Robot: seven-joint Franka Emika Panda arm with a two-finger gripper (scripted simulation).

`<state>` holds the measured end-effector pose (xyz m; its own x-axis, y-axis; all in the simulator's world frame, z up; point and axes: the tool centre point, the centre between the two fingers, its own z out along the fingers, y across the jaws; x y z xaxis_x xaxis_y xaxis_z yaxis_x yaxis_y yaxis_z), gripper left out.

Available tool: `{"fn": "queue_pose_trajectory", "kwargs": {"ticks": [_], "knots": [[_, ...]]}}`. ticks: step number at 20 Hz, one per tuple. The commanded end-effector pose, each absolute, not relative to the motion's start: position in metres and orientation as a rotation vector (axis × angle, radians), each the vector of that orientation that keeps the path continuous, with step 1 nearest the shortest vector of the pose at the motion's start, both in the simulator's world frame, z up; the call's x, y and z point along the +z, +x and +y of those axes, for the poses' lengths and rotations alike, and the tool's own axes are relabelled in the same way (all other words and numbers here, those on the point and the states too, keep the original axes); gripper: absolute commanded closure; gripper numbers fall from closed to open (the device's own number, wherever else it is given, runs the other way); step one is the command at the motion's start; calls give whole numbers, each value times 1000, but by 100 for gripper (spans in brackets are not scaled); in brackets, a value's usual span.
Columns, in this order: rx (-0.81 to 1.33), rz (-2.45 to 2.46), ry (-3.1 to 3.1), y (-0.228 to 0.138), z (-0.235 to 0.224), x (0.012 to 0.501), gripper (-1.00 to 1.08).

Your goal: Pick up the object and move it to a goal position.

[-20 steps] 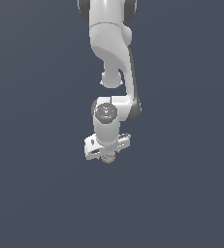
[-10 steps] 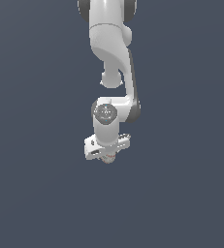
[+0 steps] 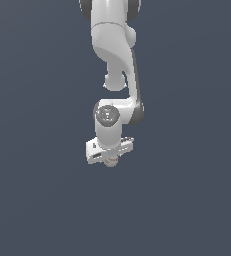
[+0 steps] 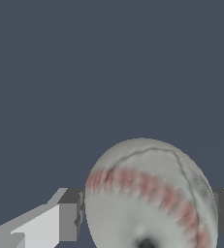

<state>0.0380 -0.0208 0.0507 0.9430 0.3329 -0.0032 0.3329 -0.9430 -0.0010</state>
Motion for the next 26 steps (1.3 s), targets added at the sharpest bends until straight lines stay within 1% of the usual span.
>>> {"fn": "queue_pose_trajectory", "kwargs": {"ticks": [1, 10, 26], "knots": [[1, -530, -3097, 35, -26, 56, 108], [1, -530, -3097, 1, -63, 89, 108], [-2, -530, -3095, -99, -176, 191, 108]]}}
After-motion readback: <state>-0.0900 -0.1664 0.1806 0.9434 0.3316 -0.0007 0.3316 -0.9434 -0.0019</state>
